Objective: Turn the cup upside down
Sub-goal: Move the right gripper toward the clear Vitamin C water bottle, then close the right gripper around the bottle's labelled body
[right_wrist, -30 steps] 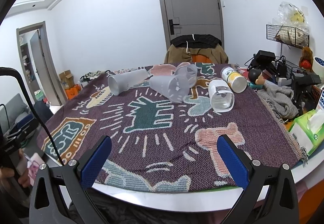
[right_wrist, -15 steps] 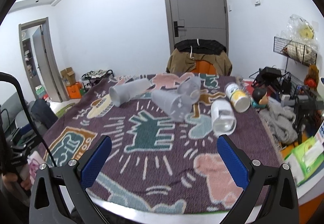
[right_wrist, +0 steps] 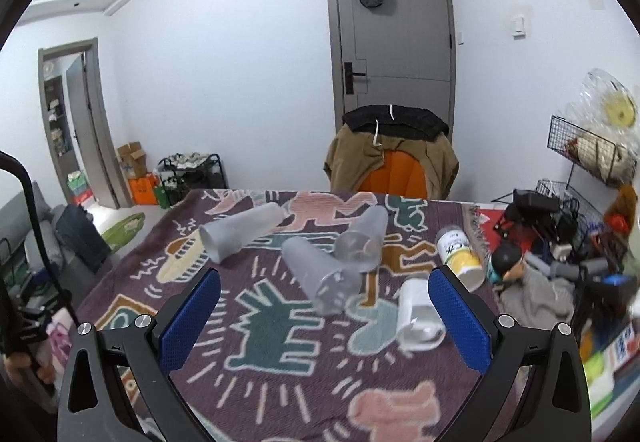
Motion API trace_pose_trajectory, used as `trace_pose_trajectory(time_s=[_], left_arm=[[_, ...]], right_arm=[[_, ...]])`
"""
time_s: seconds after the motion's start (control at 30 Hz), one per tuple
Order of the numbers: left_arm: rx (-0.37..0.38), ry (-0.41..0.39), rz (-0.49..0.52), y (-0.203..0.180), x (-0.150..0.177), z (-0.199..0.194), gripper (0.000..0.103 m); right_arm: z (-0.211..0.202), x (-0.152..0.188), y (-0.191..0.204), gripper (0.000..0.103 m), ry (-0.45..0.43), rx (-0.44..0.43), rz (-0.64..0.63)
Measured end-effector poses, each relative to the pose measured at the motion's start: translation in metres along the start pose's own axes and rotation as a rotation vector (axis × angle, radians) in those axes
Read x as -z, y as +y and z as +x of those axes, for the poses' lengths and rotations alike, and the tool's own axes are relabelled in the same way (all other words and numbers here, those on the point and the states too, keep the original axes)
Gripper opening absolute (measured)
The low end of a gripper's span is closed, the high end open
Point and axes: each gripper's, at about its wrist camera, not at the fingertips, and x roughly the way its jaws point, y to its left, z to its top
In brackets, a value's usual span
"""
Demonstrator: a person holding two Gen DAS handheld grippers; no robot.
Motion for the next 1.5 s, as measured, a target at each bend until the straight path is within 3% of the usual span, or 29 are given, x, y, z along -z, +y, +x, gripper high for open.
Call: trace_pose_trajectory(time_s=[0.4, 0.67, 1.0, 1.13, 1.2, 1.5], left_arm=[[-0.011, 0.061, -0.024, 0.004, -0.024, 0.047, 0.103], [0.041, 0.103, -0.062, 0.007, -0.034, 0.083, 0.103], [0.024, 0.178, -0.079, 0.005, -0.043, 0.134, 0.103], [0.029, 0.209, -0.087, 0.004, -0.041, 0.148, 0.103], [0.022, 0.222, -0.079, 0.003, -0.038, 0.154, 0.103], [0.014, 0.29, -0.117, 0.003, -0.028, 0.182, 0.103]], right_arm=[[0.066, -0.021, -0.05, 0.103, 0.154, 0.096, -0.049], [0.112, -0.026, -0.084, 0.103, 0.243, 0.15, -0.047], [0.168, -0.035, -0.119, 0.093, 0.317, 0.211, -0.029], [0.19, -0.038, -0.145, 0.088, 0.353, 0.214, 0.05], [0.203, -0.036, -0.157, 0.083, 0.382, 0.215, 0.076], [0.249, -0.005, -0.176, 0.082, 0.519, 0.281, 0.061]])
